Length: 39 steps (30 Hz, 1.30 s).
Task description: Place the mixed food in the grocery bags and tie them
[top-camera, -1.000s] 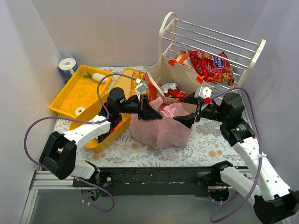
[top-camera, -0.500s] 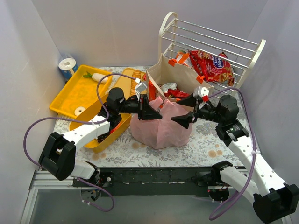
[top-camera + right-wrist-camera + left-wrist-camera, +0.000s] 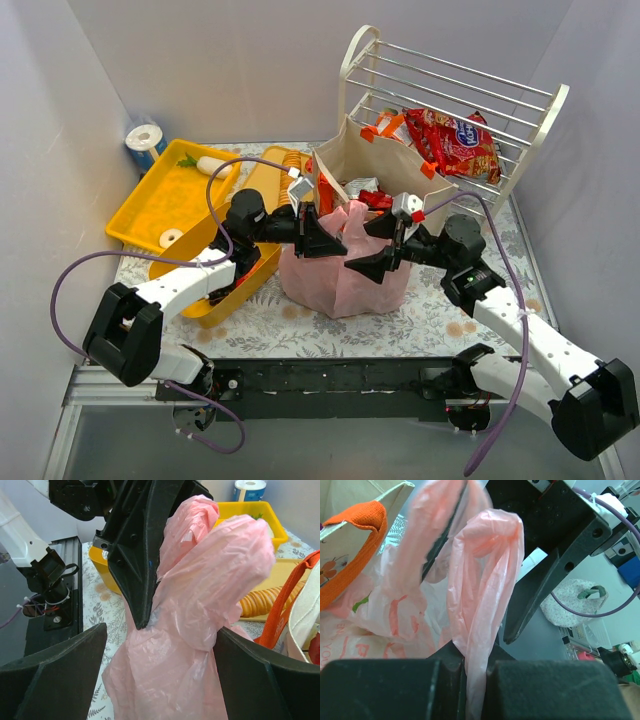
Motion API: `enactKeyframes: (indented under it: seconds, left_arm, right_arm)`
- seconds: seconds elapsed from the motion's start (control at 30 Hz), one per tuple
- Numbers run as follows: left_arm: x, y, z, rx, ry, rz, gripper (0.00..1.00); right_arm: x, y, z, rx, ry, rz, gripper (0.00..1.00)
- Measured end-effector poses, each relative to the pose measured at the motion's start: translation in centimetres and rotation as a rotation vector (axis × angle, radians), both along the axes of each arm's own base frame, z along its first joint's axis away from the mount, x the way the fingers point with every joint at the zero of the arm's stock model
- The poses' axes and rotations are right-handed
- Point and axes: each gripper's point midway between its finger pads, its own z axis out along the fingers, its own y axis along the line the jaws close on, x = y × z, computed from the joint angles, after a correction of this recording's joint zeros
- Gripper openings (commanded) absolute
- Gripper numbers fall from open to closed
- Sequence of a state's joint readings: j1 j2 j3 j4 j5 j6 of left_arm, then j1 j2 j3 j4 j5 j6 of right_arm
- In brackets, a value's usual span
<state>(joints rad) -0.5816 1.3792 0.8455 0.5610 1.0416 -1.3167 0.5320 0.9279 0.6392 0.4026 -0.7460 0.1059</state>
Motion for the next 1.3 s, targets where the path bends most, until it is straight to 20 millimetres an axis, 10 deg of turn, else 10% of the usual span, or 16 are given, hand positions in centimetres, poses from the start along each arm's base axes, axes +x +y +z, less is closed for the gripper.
enactKeyframes:
  seconds: [0.13,0.57,1.0,1.2,1.3]
  left_arm:
    - [0.0,0.0,0.0,-0.001,0.004,0.001,0.00]
    - [1.4,0.1,0.2,-0.018,-0.001,0.067,0.00]
    - [1.6,0.8,-0.7,0.032,0.020,0.090,0.64]
    - [2.6,1.2,0.6,0.068,-0.025,0.096,0.54]
    - [2.4,1.2,1.2,0.075,-0.043,0.078,0.30]
  right_arm:
    - [0.6,0.6,-0.6,-0.003,0.012,-0.017,0.81]
    - [0.9,1.3,-1.5,-0.001,0.050,-0.037,0.03]
    - [2.5,-0.5,-3.0,-0.035,0.055,-0.201,0.01]
    - [2.7,-1.8,-2.6,-0.077,0.000,-0.254,0.01]
    - [2.8,-1.9,-2.6,-0.114,-0.011,-0.255,0.01]
